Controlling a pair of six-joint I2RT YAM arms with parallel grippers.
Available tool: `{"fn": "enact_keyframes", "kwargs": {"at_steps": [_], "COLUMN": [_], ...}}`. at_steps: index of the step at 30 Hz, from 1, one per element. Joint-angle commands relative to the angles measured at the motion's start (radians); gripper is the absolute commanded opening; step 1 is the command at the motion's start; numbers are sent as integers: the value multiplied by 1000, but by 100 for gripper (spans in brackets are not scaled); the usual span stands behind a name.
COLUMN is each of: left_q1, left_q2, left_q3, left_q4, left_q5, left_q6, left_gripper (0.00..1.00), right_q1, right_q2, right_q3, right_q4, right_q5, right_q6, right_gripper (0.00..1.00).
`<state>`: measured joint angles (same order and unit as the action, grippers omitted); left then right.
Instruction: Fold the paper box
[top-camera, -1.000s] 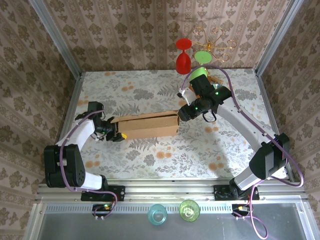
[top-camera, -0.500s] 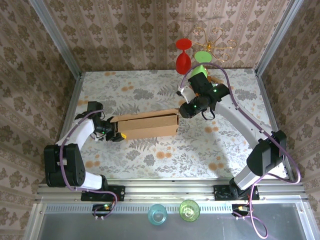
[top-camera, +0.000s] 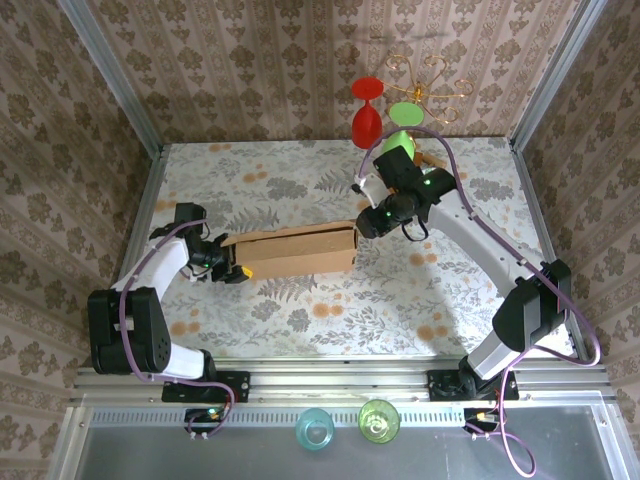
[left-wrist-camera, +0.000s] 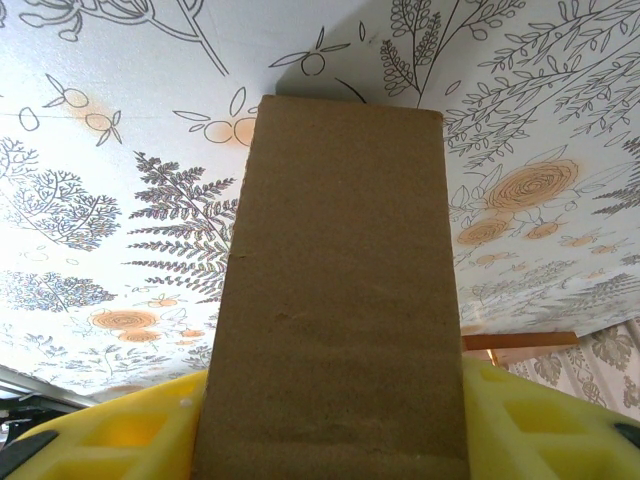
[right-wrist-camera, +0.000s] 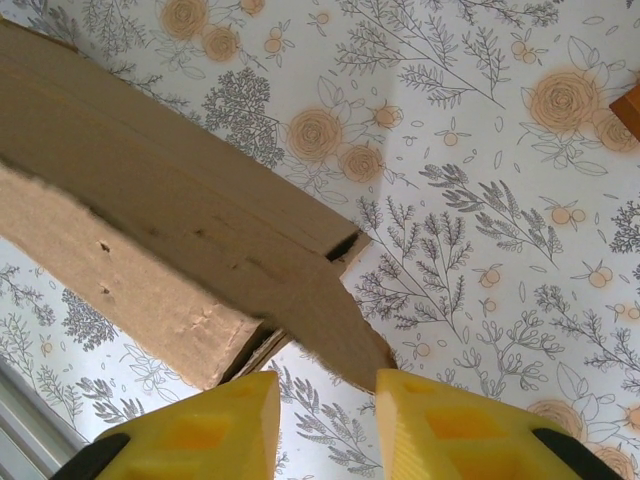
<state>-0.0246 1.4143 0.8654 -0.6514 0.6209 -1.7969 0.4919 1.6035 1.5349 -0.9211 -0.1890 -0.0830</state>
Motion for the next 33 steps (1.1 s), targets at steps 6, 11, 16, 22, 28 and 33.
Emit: {"fn": "enact_keyframes", "kwargs": {"at_steps": [6, 11, 16, 22, 28, 33], "left_q1": [4, 4, 4, 3, 4, 5], "left_q2": [10, 14, 17, 18, 18, 18], "left_q3": [17, 19, 23, 23, 23, 25], "left_q4": [-43, -39, -36, -33, -36, -43], "left_q5": [-67, -68, -66, -69, -72, -76], "left_q6": [32, 31, 27, 13, 11, 14], "left_gripper": [25, 25, 25, 25, 25, 25], "right_q1": [11, 17, 35, 57, 63, 39], "right_q2": [10, 10, 7, 10, -9, -19], "right_q3": [12, 7, 10, 23, 17, 6], "right_q4": [1, 9, 17, -9, -21, 1], "right_q5": [29, 38, 51, 62, 84, 56], "right_q6": [2, 16, 61, 137, 203, 193], "right_gripper": [26, 16, 4, 0, 0, 13]}}
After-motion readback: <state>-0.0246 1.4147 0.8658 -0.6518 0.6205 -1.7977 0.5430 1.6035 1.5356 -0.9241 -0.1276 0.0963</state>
